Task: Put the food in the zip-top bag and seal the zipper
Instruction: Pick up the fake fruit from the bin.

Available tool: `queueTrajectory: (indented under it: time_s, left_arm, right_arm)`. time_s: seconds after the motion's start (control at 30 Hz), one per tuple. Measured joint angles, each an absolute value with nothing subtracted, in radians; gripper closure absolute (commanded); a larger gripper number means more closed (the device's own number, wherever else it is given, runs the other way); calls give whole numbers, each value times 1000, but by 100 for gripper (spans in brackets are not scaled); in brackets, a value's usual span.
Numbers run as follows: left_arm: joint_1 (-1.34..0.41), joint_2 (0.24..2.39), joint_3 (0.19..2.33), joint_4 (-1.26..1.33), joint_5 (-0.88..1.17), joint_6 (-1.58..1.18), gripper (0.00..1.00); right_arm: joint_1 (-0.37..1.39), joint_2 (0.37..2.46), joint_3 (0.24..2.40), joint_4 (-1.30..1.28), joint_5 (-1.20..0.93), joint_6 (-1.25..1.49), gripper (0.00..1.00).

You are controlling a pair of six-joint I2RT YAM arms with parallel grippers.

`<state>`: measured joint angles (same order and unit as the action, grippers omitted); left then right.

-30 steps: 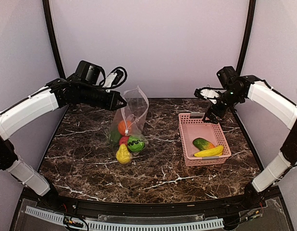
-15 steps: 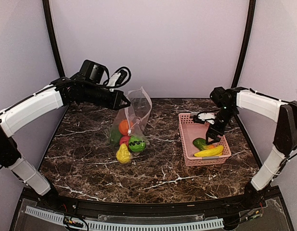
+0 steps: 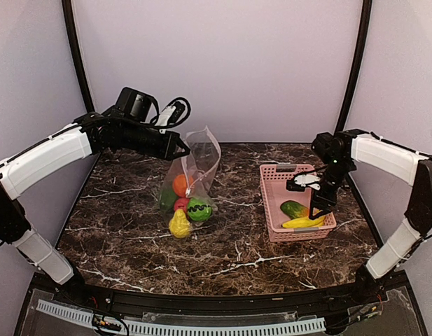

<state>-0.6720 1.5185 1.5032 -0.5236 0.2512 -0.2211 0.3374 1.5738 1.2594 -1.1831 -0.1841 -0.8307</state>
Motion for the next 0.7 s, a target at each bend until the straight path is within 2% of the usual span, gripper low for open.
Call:
queueTrajectory:
  time_s: [0.3,0.7]
  left_arm:
    - [-672,1518,1495,-514,255,-222,99]
    - [-672,1516,1468,-506,254,-222,99]
  right_arm:
    - [337,1543,1234,-1226,-137,-928,54]
    - [338,1587,1219,-1215,-88,-977,54]
